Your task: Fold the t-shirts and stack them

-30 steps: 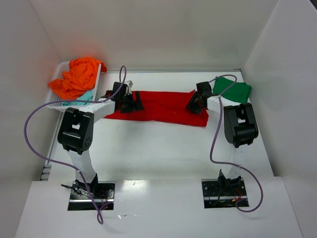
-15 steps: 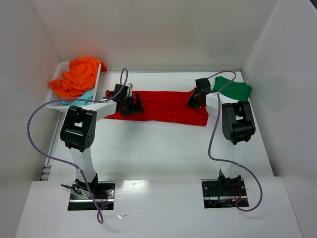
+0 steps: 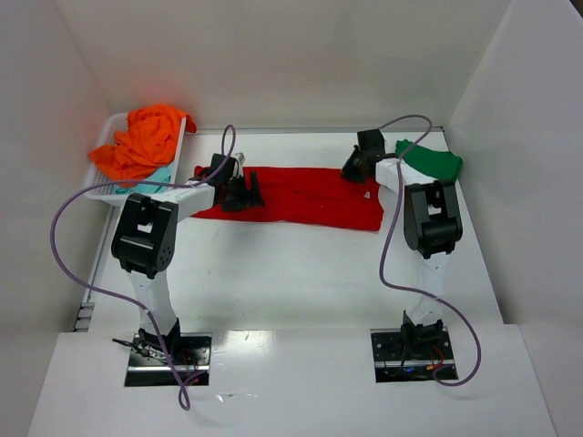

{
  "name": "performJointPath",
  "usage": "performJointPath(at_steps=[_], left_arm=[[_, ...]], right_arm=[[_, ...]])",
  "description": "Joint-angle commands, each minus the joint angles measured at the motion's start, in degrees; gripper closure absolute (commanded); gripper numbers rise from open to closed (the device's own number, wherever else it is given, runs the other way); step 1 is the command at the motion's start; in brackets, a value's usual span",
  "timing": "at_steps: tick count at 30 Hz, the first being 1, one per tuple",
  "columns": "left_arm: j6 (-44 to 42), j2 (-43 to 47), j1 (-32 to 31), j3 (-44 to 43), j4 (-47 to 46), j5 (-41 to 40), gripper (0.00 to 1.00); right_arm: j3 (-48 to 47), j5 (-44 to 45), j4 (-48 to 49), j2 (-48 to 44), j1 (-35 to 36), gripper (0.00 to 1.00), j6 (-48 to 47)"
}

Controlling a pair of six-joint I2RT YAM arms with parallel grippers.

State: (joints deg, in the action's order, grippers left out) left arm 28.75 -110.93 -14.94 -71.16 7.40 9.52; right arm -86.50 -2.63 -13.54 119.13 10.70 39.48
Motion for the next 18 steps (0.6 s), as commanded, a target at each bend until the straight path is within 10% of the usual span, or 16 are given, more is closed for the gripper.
performJointPath(at_steps=[1,12,18], left_arm=[[-0.28,-1.92,-0.27,-1.09,0.51,-0.55,0.10],[-0.28,-1.92,-0.27,-1.09,1.04,-0.55,0.10],[0.25,-2.53,-0.27,-1.09,0.51,-0.55,0.10]], right_arm=[[-3.75,-0.87,-0.43,1.36,0.73,0.96,-1.16],[1.92,5.27,-5.36,-5.38,1.25,0.60,-1.17],[6.95,5.80,-4.13,-9.00,1.25,0.59,-1.16]])
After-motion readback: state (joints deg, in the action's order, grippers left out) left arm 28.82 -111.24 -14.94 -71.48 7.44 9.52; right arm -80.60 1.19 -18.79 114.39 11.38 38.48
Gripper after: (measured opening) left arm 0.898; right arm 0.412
